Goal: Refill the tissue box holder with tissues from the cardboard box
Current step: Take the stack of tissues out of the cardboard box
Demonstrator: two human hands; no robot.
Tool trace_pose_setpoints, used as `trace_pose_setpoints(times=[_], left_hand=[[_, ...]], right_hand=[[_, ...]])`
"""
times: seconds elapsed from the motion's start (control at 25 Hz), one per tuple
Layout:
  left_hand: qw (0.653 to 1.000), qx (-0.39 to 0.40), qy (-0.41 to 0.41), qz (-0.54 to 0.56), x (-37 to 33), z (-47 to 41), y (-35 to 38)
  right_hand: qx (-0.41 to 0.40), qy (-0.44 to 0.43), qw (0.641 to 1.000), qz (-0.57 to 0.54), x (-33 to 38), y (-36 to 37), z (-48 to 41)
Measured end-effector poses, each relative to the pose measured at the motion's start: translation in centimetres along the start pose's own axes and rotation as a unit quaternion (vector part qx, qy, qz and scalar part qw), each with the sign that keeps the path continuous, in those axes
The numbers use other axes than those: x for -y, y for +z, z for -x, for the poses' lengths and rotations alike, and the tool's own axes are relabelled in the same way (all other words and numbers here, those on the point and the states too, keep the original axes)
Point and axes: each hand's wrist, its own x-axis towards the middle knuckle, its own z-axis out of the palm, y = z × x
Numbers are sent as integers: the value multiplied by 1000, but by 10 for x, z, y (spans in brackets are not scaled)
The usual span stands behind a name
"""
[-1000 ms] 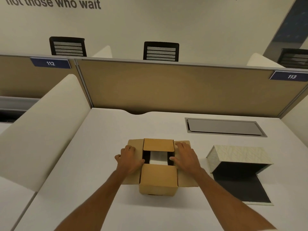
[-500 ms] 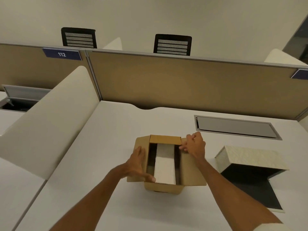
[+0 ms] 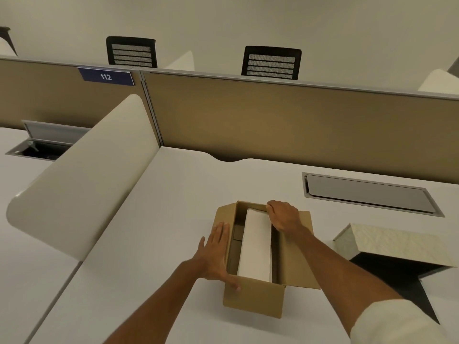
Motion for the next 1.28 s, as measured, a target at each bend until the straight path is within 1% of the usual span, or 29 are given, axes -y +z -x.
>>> trace_pose_setpoints(times=[0.16, 0.2, 0.24, 0.32, 0.36, 0.4, 0.44, 0.52, 0.6, 0.72, 0.8, 0.88, 1.12, 1.2, 1.28], left_hand=[[1000, 0, -1, 7, 0, -1, 3], [1000, 3, -2, 8, 0, -1, 2], [1000, 5, -5, 8, 0, -1, 2], [1000, -2, -15, 7, 2, -2, 3], [1000, -12, -21, 13, 2, -3, 4], [999, -27, -28, 27, 1, -4, 6], [997, -46, -36, 47, -1, -6, 7], [991, -94, -61, 77, -5, -9, 8], [986, -130, -88, 63, -12, -12, 7], [981, -154, -105, 50, -18, -12, 7], [983, -148, -103, 32, -19, -11, 9], [984, -142, -104, 27, -21, -10, 12], [981, -153, -101, 69, -26, -7, 18], [980, -157, -97, 68, -26, -6, 18], [980, -158, -98, 69, -26, -6, 18]], right_hand=[[36, 2, 999, -2, -3, 3, 4], [25, 3, 1000, -10, -1, 1, 8], [-9, 8, 1000, -24, 3, -1, 13], [-107, 37, 991, -71, 18, -5, 30], [-133, 51, 985, -98, 27, -3, 41], [-129, 70, 981, -124, 35, 1, 51], [-101, 98, 979, -148, 42, 6, 60], [-8, 173, 968, -179, 49, 25, 72], [72, 243, 941, -225, 48, 43, 74], [131, 311, 896, -290, 47, 55, 73], [135, 327, 884, -304, 47, 56, 72], [126, 331, 883, -309, 46, 57, 70], [104, 347, 875, -320, 48, 58, 63], [109, 364, 860, -341, 46, 58, 57], [127, 380, 834, -379, 45, 58, 51]])
